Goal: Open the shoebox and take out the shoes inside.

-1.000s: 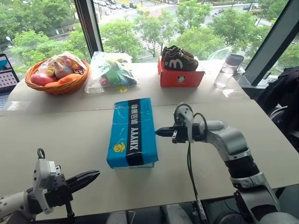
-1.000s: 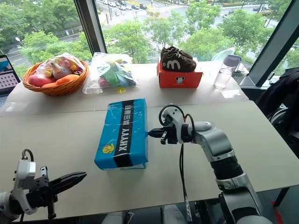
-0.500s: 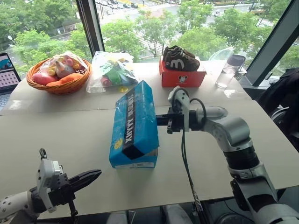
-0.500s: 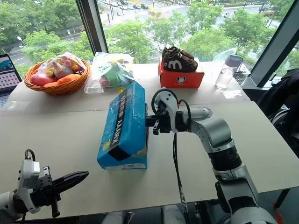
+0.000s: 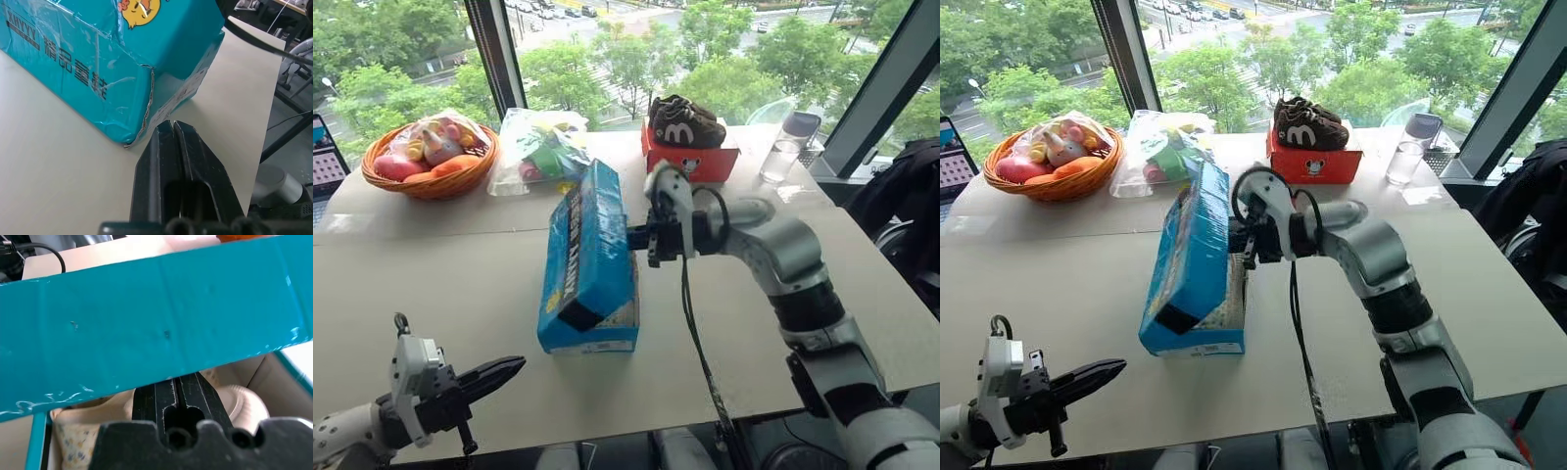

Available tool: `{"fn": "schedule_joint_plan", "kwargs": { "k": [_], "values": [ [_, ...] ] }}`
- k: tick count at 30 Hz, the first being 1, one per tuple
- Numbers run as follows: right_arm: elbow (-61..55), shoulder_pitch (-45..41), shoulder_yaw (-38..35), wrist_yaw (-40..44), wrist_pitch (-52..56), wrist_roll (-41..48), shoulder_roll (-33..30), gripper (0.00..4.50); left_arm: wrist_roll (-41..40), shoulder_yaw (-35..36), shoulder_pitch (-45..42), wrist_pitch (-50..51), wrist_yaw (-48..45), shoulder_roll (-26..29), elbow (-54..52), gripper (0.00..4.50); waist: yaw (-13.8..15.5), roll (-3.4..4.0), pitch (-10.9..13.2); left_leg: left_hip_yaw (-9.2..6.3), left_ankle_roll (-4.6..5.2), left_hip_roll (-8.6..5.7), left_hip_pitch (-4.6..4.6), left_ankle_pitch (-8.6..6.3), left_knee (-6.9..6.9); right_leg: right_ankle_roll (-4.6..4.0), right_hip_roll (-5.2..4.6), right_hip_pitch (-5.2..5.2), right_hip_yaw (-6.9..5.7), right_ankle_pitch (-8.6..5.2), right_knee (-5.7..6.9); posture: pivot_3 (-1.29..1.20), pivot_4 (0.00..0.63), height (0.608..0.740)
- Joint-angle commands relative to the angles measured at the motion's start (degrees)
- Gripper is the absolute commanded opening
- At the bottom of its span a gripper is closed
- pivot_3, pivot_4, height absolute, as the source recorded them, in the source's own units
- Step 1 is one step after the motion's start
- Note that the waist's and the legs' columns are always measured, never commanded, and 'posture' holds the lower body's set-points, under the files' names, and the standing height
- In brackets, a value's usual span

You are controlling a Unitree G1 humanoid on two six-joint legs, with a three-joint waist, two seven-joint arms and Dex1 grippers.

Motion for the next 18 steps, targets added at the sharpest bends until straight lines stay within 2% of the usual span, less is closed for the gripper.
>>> {"fn": "schedule_joint_plan", "kwargs": {
  "k": [1, 6, 10, 13, 18],
  "values": [
    [11.4, -10.7, 3.1, 1.3, -11.6, -5.5, 6.8, 0.00, -2.0, 1.6, 1.5, -0.6, -0.6, 0.1, -3.0, 0.05, -0.5, 0.01, 0.0, 0.00, 0.00, 0.01, 0.00, 0.00, 0.00, -0.01, 0.01, -0.03, 0.00, 0.00, 0.04, 0.00, 0.150, 0.740],
    [28.7, -23.2, -5.4, -6.9, -19.4, -3.9, 19.4, 0.00, -2.8, 2.7, 2.3, -0.7, -1.0, 0.5, -3.2, 0.05, -0.8, 0.03, 0.0, -0.07, 0.00, 0.12, -0.06, 0.00, -0.11, 0.07, 0.17, -0.15, -0.02, 0.07, 0.12, 0.00, 0.150, 0.740],
    [40.4, -28.3, -9.0, -13.5, -23.8, -4.9, 27.6, 0.00, -2.7, 3.6, 4.0, -1.4, -1.9, 0.5, -3.8, 0.05, -0.9, 0.08, 0.1, -0.16, -0.04, 0.15, -0.11, -0.03, -0.17, 0.11, 0.21, -0.16, -0.05, 0.08, 0.09, 0.00, 0.150, 0.740],
    [45.5, -28.1, -9.6, -14.9, -25.6, -6.8, 29.0, 0.00, -3.2, 4.6, 5.9, -1.5, -2.4, 0.3, -5.2, 0.05, -0.8, -0.22, 0.1, -0.19, -0.07, 0.15, -0.11, -0.06, -0.19, -0.10, 0.20, -0.13, -0.07, -0.05, 0.05, 0.00, 0.150, 0.740],
    [46.6, -24.8, -9.6, -13.5, -25.4, -8.5, 25.6, 0.00, -5.1, 7.8, 8.0, -1.1, -3.2, 0.8, -6.2, 0.05, -0.8, -0.35, 0.1, -0.18, -0.07, 0.09, -0.28, -0.05, -0.06, -0.22, 0.05, -0.15, -0.14, -0.09, -0.10, 0.00, 0.150, 0.740]
  ]
}}
